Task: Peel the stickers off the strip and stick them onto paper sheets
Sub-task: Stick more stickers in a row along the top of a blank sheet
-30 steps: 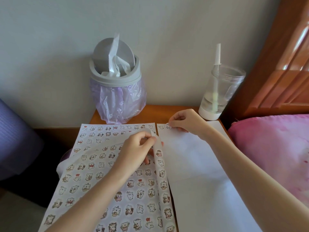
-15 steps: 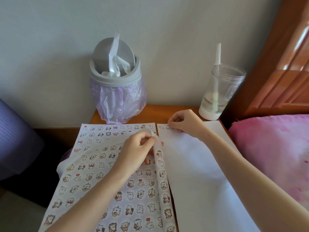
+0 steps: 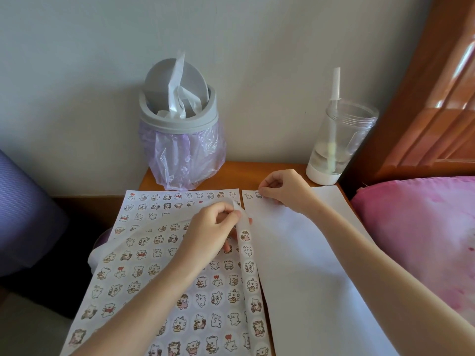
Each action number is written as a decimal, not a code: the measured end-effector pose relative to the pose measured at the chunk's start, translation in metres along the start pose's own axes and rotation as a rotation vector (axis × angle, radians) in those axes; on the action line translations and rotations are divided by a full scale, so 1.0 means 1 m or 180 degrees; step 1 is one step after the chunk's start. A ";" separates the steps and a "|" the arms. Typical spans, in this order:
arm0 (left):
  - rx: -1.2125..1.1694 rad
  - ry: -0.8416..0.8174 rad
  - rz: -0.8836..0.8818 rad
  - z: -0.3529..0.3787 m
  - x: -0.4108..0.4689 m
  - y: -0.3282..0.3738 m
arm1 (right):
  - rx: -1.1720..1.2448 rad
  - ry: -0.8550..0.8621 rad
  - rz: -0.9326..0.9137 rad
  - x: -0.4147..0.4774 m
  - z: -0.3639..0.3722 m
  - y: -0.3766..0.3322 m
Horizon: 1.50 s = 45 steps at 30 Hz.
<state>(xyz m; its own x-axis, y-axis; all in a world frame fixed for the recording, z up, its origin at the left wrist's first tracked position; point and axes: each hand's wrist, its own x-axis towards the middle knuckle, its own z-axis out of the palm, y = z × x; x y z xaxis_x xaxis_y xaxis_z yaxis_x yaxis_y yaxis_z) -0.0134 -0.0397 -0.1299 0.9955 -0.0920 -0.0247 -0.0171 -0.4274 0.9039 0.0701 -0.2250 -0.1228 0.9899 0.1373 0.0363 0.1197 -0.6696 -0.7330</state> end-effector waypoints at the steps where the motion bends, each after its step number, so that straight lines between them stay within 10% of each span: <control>1: 0.0010 0.0013 0.0002 0.000 0.000 0.000 | 0.0004 0.0015 -0.0012 0.000 0.001 0.001; 33: 0.0088 0.0116 0.0116 0.001 -0.001 -0.001 | -0.0098 0.0303 -0.0009 -0.001 0.010 0.006; 45: -0.1150 0.0305 -0.0096 -0.005 0.000 0.007 | 0.0395 0.0191 -0.0361 -0.056 0.011 -0.041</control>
<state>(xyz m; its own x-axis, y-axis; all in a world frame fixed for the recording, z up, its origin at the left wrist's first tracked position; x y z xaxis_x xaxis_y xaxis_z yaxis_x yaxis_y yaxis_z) -0.0135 -0.0381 -0.1217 0.9995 0.0077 -0.0290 0.0295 -0.0822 0.9962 0.0094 -0.1971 -0.1027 0.9738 0.1604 0.1612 0.2241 -0.5565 -0.8001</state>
